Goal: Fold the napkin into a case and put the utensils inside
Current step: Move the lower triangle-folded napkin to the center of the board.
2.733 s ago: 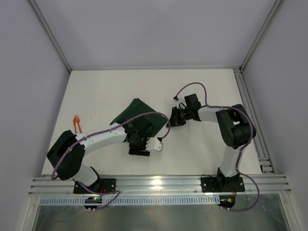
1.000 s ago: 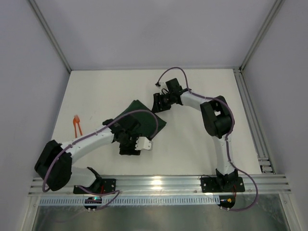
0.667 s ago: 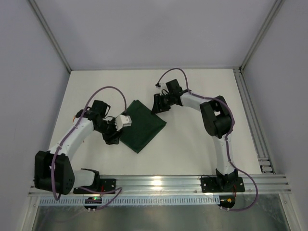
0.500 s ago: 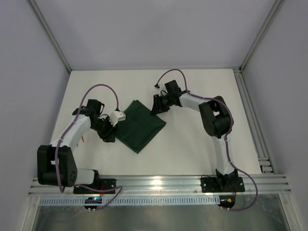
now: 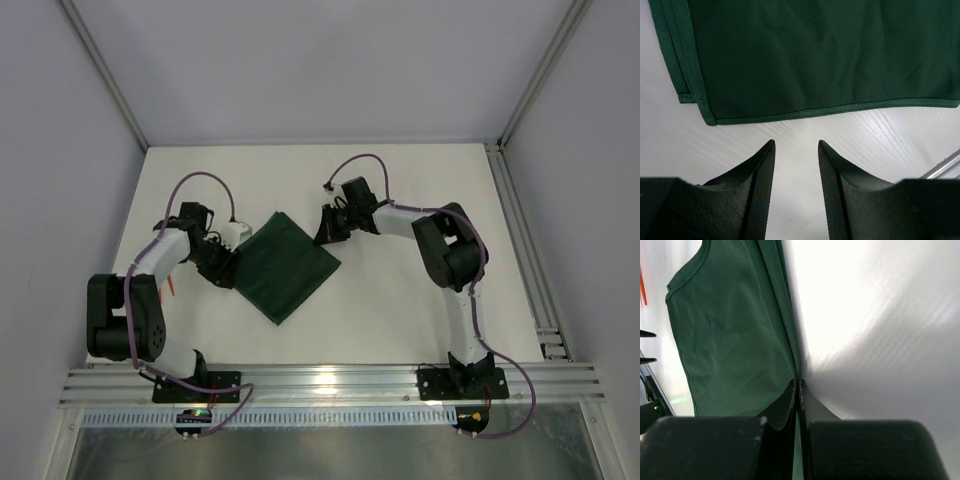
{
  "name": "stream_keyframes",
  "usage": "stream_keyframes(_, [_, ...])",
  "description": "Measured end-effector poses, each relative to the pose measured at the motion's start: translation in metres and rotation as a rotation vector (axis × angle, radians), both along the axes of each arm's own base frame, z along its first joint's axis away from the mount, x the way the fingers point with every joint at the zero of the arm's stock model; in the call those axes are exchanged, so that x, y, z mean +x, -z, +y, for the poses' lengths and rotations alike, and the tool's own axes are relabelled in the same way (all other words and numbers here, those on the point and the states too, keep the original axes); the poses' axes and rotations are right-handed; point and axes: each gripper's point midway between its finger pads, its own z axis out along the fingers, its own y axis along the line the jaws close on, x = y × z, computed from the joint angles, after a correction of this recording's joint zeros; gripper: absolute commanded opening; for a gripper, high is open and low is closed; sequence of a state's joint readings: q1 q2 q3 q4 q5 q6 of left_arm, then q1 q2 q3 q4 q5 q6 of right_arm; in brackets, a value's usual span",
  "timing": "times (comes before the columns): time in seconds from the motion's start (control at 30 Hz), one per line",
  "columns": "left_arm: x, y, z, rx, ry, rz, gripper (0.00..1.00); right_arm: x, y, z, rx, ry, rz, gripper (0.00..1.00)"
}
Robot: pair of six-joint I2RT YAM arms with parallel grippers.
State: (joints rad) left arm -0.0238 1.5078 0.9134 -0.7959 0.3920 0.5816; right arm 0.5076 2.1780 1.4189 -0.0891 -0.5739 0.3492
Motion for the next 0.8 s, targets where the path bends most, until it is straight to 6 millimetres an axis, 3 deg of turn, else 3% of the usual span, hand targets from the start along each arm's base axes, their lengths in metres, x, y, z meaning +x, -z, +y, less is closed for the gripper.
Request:
stream_keyframes(0.13, [0.008,-0.006,0.000,-0.002,-0.006,-0.024,0.43,-0.009,0.000,-0.014,0.000,0.072,0.010,0.04])
stream_keyframes(0.3, [0.020,-0.016,-0.002,-0.008,-0.019,-0.055,0.43,-0.028,0.000,-0.052,-0.002,0.214,0.031,0.04])
stream_keyframes(0.57, [0.041,-0.030,-0.012,-0.032,-0.029,-0.083,0.45,-0.092,0.004,-0.113,0.003,0.452,0.036,0.04])
stream_keyframes(0.67, [0.036,-0.029,-0.028,-0.026,0.035,-0.078,0.51,-0.111,0.004,-0.125,0.038,0.525,0.048,0.04])
stream_keyframes(0.8, [0.014,-0.030,-0.077,0.002,0.238,-0.086,0.55,-0.120,0.004,-0.129,0.071,0.568,0.066,0.04])
